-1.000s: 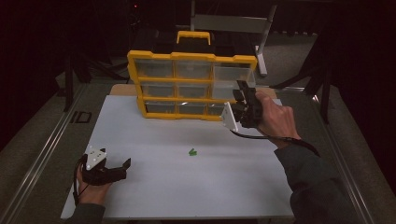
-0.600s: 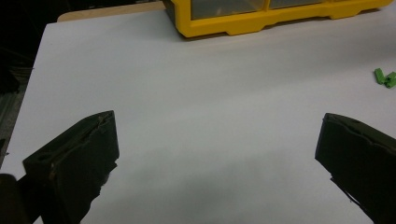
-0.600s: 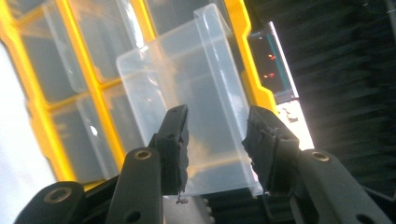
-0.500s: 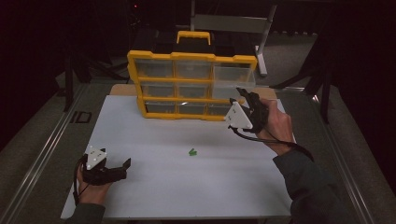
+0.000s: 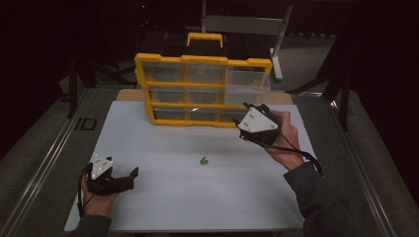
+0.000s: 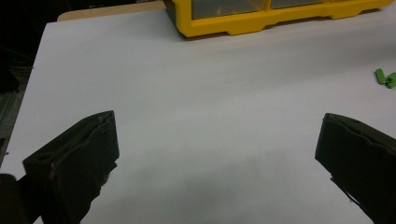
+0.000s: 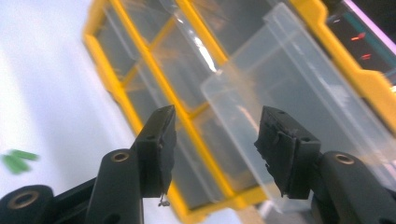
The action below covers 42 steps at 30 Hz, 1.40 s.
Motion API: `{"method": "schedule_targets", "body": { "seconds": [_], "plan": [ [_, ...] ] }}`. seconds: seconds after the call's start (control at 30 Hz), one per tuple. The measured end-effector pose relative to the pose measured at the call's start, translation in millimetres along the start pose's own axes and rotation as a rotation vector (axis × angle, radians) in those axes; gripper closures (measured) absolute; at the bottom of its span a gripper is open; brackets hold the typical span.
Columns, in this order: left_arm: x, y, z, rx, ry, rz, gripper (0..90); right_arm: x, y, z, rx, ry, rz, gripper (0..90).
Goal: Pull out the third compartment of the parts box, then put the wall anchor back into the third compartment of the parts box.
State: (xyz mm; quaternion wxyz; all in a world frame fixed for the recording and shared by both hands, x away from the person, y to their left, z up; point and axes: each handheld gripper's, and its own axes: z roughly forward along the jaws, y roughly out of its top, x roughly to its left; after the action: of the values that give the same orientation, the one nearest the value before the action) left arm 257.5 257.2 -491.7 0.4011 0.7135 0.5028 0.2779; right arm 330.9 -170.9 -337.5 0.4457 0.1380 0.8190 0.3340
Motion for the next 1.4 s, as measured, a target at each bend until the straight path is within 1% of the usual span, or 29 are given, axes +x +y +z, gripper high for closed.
{"method": "schedule_targets", "body": {
  "seconds": [0.13,0.2,0.27,0.37,0.47,0.5,0.53,0.63,0.73,0.77,0.8,0.87,0.93,1.17,1.3,1.4],
  "plan": [
    [-0.3,-0.1,-0.2,0.0,0.0,0.004,0.1,1.4,1.4,2.5,-0.01,0.079,0.061,44.1],
    [0.1,-0.2,-0.5,0.0,0.001,0.002,0.1,2.8,1.4,4.0,-0.018,0.101,0.086,43.6],
    [0.2,-0.3,-0.5,0.001,0.001,0.001,0.1,3.4,0.4,6.4,-0.027,0.133,0.124,42.9],
    [-0.1,0.0,-0.1,0.001,0.0,0.001,0.1,4.3,-2.1,11.2,-0.026,0.183,0.181,41.1],
    [-0.2,-0.2,-0.4,0.0,0.002,0.003,0.1,4.6,-2.9,12.6,-0.024,0.19,0.19,40.7],
    [-0.2,-0.2,-0.5,-0.002,0.002,0.003,0.1,5.4,-5.4,15.2,-0.032,0.223,0.227,39.9],
    [-0.2,-0.3,-0.5,-0.001,0.003,0.002,0.1,6.1,-6.3,15.6,-0.036,0.233,0.246,39.5],
    [0.0,-0.5,-0.4,0.0,0.003,0.001,0.0,9.0,-10.4,19.0,-0.03,0.258,0.275,36.5],
    [-0.2,-0.3,-0.4,0.0,0.003,0.0,0.1,13.9,-14.4,23.8,-0.001,0.264,0.276,33.7],
    [-0.1,-0.2,-0.1,0.001,0.002,0.0,0.1,15.1,-15.5,25.4,0.003,0.274,0.283,33.0],
    [-0.1,-0.2,-0.1,0.001,0.002,0.0,0.1,15.1,-15.5,25.4,0.003,0.274,0.283,33.0],
    [-0.4,-0.2,0.3,0.001,0.002,0.002,0.1,17.7,-17.0,29.3,0.025,0.306,0.307,30.9],
    [-0.5,-0.2,0.1,0.0,0.002,0.003,0.1,19.2,-17.3,31.4,0.036,0.322,0.313,30.6],
    [-0.3,-0.3,-0.4,-0.002,0.002,0.0,0.1,25.7,-19.9,40.0,0.05,0.39,0.372,30.0],
    [-0.4,-0.3,-0.6,-0.001,0.002,0.002,0.1,30.7,-20.8,44.0,0.054,0.405,0.38,30.0],
    [-0.3,-0.5,-1.4,-0.002,0.003,0.002,0.1,35.3,-22.4,48.0,0.069,0.413,0.377,30.0]
  ]
}}
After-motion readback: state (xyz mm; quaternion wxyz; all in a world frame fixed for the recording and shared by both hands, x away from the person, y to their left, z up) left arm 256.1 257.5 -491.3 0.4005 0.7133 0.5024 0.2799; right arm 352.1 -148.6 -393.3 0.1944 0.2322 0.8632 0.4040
